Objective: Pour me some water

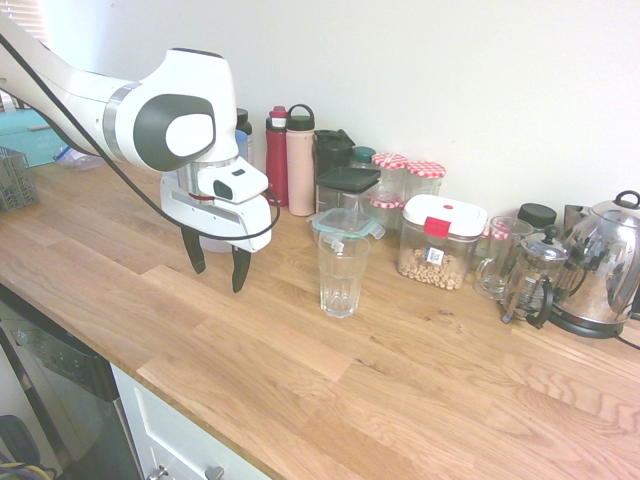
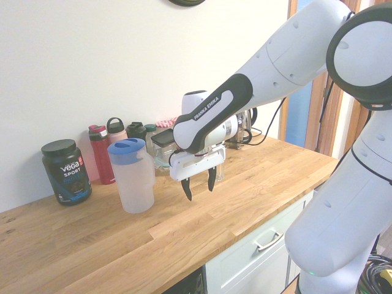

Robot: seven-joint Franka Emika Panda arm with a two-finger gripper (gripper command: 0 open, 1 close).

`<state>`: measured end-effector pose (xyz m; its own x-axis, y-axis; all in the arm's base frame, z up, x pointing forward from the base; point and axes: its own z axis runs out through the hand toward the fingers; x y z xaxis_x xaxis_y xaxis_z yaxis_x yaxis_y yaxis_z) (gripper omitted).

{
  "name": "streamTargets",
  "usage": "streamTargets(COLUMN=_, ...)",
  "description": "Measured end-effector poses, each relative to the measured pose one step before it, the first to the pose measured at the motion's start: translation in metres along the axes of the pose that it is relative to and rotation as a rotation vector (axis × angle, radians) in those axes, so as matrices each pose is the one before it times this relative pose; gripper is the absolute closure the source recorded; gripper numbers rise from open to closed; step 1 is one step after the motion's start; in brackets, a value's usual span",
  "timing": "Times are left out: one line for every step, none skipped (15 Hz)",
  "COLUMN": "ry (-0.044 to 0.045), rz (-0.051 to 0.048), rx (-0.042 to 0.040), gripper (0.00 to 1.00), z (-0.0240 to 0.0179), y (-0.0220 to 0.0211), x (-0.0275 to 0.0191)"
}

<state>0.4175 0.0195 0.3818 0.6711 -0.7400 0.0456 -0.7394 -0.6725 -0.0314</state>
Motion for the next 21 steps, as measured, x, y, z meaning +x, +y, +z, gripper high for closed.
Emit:
streamTargets(ry=-0.00275, rz=0.00001, rx=-0.00065, gripper=0.0, z=0.00095, y=0.00007, x=0.00019)
streamTargets(ry=-0.00457, rz=0.00043, rx=0.0018, gripper=0.0, z=0.00071, y=0.00042, x=0.0008)
streamTargets(ry=0.00077, rz=0.00353, rx=0.0043, gripper=0.0, z=-0.00181, y=-0.00059, x=0.00088)
streamTargets(ry=0.00283, rz=-0.00006, rx=0.00669, gripper=0.0, z=-0.00557, y=-0.0023, x=0.00025)
streamTargets(ry=0.00624, rz=-0.00704, rx=0.00958, gripper=0.0, z=-0.01129, y=-0.00452, x=-0.00198)
streamTargets(ry=0.00771, rz=-0.01615, rx=0.01408, gripper=0.0, z=-0.01566, y=-0.00752, x=-0.00594)
streamTargets(ry=0.00702, rz=-0.02325, rx=0.01783, gripper=0.0, z=-0.0175, y=-0.00981, x=-0.00989)
streamTargets(ry=0.01268, rz=-0.02835, rx=0.01672, gripper=0.0, z=-0.01767, y=-0.01198, x=-0.01131)
streamTargets(ry=0.01518, rz=-0.02453, rx=0.01415, gripper=0.0, z=-0.01474, y=-0.0133, x=-0.00954)
streamTargets(ry=0.01347, rz=-0.02134, rx=0.01151, gripper=0.0, z=-0.01301, y=-0.01534, x=-0.0082)
streamTargets(ry=0.00787, rz=-0.02508, rx=0.00921, gripper=0.0, z=-0.01027, y=-0.0159, x=-0.00617)
streamTargets(ry=0.00256, rz=-0.02584, rx=0.00742, gripper=0.0, z=-0.00642, y=-0.01569, x=-0.0032)
streamTargets(ry=-0.00398, rz=-0.03146, rx=0.0022, gripper=0.0, z=-0.00195, y=-0.01239, x=0.00059)
streamTargets(ry=-0.00641, rz=-0.04047, rx=0.00391, gripper=0.0, z=0.00032, y=-0.01173, x=0.00355)
streamTargets(ry=-0.0051, rz=-0.03142, rx=0.00024, gripper=0.0, z=0.0029, y=-0.00896, x=0.00668)
streamTargets(ry=0.00186, rz=-0.02158, rx=-0.00563, gripper=0.0, z=0.00283, y=-0.00614, x=0.00706)
streamTargets(ry=0.00863, rz=-0.01726, rx=-0.01288, gripper=0.0, z=0.00307, y=-0.0047, x=0.00652)
streamTargets(ry=0.01465, rz=-0.01747, rx=-0.0169, gripper=0.0, z=0.00384, y=-0.00288, x=0.00524)
streamTargets(ry=0.01724, rz=-0.01844, rx=-0.01833, gripper=0.0, z=0.00358, y=-0.00232, x=0.00418)
streamTargets(ry=0.01527, rz=-0.01587, rx=-0.01675, gripper=1.0, z=0.00415, y=-0.00258, x=0.00357)
streamTargets(ry=0.01068, rz=-0.01307, rx=-0.01183, gripper=1.0, z=0.00441, y=-0.00348, x=0.0029)
